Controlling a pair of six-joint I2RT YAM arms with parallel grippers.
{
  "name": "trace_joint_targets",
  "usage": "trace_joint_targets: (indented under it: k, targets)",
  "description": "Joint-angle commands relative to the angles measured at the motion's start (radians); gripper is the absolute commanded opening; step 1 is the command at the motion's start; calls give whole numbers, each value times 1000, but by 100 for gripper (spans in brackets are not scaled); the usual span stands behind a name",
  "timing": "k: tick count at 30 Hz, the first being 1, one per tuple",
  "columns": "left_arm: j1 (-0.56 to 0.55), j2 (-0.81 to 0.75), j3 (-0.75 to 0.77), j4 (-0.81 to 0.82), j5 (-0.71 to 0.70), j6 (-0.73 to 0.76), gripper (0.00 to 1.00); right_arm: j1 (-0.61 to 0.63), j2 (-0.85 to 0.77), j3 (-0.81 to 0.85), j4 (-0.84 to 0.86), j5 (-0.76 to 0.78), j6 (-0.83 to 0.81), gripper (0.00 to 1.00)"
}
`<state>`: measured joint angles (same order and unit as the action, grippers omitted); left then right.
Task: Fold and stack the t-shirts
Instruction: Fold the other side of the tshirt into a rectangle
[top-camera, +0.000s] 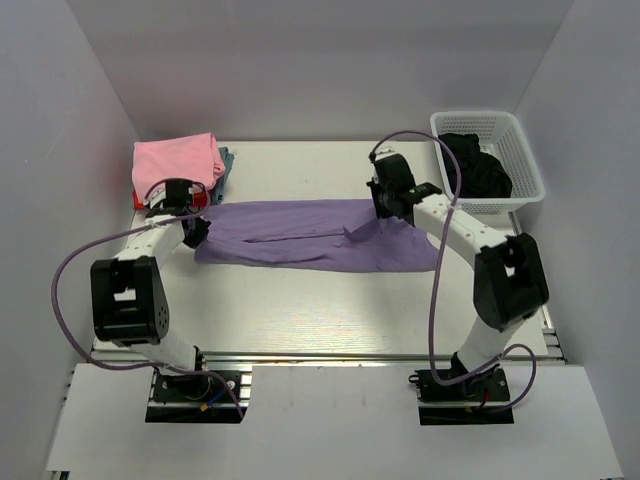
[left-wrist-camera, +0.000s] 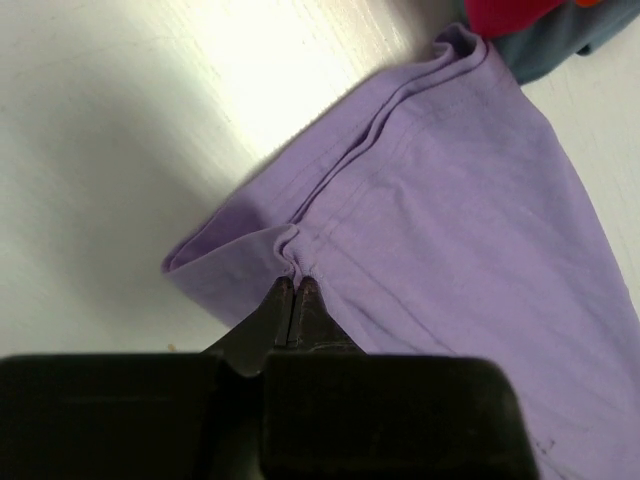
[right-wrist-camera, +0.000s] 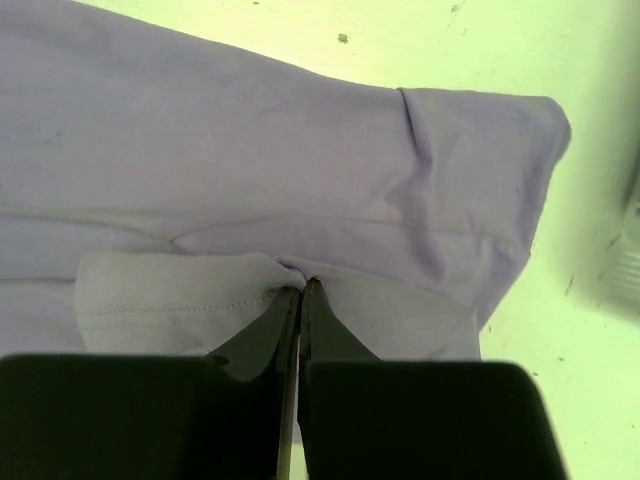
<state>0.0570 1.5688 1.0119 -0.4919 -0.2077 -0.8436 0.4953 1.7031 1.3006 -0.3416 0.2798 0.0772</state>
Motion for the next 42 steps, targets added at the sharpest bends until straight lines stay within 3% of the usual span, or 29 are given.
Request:
trace_joint_targets:
  k: [1,5,7,10,11,12,13,14,15,17,20,27,31,37,40,42]
  targets:
    - [4,61,71,19,-27,8,0,-29,73,116,-28,-28,-27,0]
    - [4,141,152,-39,-27,-14,0,-69,191,225,-74,-28,-27,0]
    - [4,206,221,-82,-38,-37,6,-77,267,284,-111,-45,-25,1]
    - [13,272,305,-164,-59,-77,29,-89,369,399,-158,-42,-27,15]
    - [24,283,324,-189,-59,-86,54,-98,386,473,-163,-39,-30,19]
    - [24,295,361,-206,-59,-86,63,-103,435,500,-189,-10,-19,23]
    - [24,295,373,-206,-49,-86,68,-106,435,525,-198,-10,-10,34]
    - [24,295,382,-218,-39,-86,71,-107,457,584,-204,1,-8,54]
    - [24,295,383,-218,-18,-86,75,-113,461,598,-221,4,-2,90]
    - [24,272,383,-198,16,-49,99,-118,449,602,-220,-2,9,90]
    - [24,241,353,-198,37,-25,100,-112,361,531,-194,-69,1,90]
    - [12,160,331,-255,-13,26,100,-109,134,180,-50,-250,35,90]
    - [3,102,288,-202,54,81,100,-109,58,17,30,-384,53,90]
    - [3,36,220,-86,151,141,100,-118,176,95,38,-398,58,90]
    - [3,36,263,-122,160,141,100,-123,254,198,52,-286,73,90]
    - [3,25,283,-132,169,156,100,-130,372,370,52,-191,73,90]
